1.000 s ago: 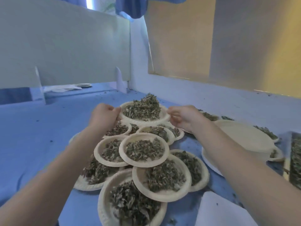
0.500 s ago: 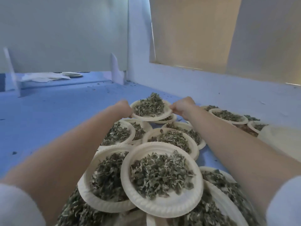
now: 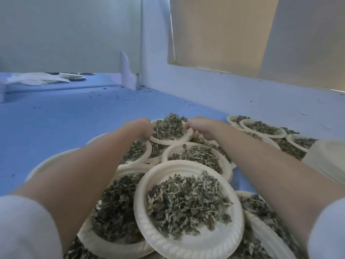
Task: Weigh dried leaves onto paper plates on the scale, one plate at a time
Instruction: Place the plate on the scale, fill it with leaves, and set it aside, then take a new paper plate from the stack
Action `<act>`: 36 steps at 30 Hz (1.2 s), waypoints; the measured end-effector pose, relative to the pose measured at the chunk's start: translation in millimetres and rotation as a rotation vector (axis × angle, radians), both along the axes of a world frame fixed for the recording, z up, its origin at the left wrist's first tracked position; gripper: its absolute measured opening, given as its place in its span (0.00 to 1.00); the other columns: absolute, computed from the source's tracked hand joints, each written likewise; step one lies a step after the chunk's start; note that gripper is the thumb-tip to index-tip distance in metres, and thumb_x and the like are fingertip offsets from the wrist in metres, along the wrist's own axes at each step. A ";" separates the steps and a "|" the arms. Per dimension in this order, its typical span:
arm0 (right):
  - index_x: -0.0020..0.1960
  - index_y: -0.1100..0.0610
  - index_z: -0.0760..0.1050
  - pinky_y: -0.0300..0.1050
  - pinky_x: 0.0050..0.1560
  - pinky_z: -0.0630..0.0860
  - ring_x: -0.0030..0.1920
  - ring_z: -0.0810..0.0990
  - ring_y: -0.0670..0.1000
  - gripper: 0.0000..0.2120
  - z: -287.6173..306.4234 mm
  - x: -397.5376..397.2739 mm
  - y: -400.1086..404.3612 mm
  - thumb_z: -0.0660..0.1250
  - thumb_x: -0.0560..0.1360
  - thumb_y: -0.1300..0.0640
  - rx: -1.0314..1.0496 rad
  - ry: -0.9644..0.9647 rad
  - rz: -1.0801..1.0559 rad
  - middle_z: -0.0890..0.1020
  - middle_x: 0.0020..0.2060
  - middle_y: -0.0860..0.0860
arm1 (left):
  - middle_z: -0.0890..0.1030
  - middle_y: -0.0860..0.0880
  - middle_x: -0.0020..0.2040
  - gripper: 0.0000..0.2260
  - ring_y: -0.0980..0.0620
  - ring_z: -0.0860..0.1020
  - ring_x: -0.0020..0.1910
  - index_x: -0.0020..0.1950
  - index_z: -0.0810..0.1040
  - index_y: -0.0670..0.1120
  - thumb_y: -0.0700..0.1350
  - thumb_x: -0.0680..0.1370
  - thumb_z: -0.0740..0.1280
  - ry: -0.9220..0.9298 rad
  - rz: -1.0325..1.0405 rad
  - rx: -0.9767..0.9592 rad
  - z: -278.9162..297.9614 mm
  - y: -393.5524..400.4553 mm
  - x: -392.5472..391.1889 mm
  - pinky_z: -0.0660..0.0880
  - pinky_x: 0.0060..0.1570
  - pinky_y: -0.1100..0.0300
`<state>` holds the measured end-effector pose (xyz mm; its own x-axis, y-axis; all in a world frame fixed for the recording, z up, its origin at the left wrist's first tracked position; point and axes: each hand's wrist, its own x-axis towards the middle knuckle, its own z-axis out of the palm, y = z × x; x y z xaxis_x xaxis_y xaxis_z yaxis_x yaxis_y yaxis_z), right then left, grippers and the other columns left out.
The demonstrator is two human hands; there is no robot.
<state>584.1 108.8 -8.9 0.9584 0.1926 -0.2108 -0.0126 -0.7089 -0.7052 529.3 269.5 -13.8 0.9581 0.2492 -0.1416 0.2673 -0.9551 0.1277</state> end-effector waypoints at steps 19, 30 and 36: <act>0.38 0.62 0.67 0.45 0.32 0.57 0.35 0.64 0.51 0.10 103.9 -133.1 -65.0 0.53 0.77 0.66 -0.218 -0.244 0.235 0.70 0.36 0.56 | 0.78 0.41 0.47 0.04 0.42 0.76 0.50 0.46 0.73 0.40 0.37 0.76 0.59 -0.342 -0.232 -0.186 93.1 -131.1 -102.5 0.66 0.37 0.61; 0.61 0.65 0.75 0.46 0.51 0.73 0.56 0.77 0.57 0.17 100.4 -180.1 -273.2 0.61 0.77 0.58 -0.568 -0.347 0.035 0.79 0.57 0.60 | 0.77 0.44 0.40 0.11 0.44 0.77 0.47 0.38 0.72 0.41 0.47 0.76 0.60 -0.280 -0.227 -0.271 64.2 -295.2 -130.5 0.71 0.43 0.56; 0.31 0.52 0.57 0.36 0.24 0.57 0.27 0.61 0.46 0.18 78.1 -181.1 -334.0 0.59 0.75 0.65 -0.529 -0.261 -0.127 0.63 0.29 0.48 | 0.69 0.49 0.33 0.12 0.53 0.67 0.31 0.34 0.62 0.47 0.39 0.75 0.60 -0.234 -0.156 -0.380 54.3 -315.8 -124.2 0.63 0.27 0.63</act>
